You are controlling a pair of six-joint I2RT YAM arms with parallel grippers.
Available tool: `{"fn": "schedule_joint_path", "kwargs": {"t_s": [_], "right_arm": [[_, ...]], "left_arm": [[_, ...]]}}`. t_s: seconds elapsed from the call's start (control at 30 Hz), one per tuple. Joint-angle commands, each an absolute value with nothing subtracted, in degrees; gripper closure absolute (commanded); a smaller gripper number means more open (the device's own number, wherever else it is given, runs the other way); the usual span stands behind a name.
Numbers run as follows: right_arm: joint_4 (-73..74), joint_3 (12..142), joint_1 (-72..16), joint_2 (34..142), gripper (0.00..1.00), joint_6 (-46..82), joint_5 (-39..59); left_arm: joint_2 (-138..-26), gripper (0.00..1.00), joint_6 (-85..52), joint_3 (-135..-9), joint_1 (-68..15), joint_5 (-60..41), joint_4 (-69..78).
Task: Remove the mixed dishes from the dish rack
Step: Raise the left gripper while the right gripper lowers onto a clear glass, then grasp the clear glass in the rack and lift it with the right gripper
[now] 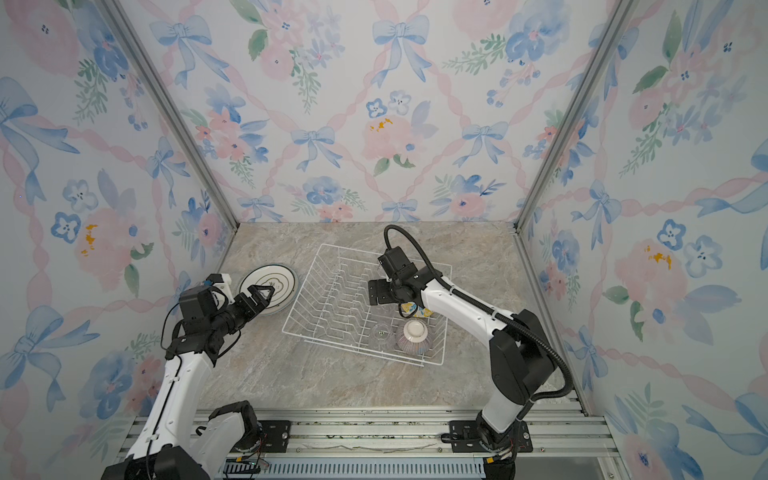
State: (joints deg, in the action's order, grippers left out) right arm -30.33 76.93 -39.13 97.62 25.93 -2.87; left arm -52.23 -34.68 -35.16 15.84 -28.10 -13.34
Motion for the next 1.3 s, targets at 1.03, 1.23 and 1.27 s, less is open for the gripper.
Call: {"fn": "schedule_joint_path", "kwargs": {"t_s": [1.03, 1.23, 1.27], "right_arm": [[-38.4, 85.2, -39.8, 108.3, 0.39, 24.5, -6.3], [-37.8, 84.9, -39.7, 108.0, 0.49, 24.8, -5.9], [-37.8, 84.9, -39.7, 108.1, 0.51, 24.8, -5.8]], "left_arm": [[-52.8, 0.02, -35.4, -33.4, 19.6, -31.5, -12.5], [-52.5, 0.02, -35.4, -33.3, 19.6, -31.4, -12.4], [-52.4, 0.02, -35.4, -33.2, 19.6, -31.4, -12.4]]}}
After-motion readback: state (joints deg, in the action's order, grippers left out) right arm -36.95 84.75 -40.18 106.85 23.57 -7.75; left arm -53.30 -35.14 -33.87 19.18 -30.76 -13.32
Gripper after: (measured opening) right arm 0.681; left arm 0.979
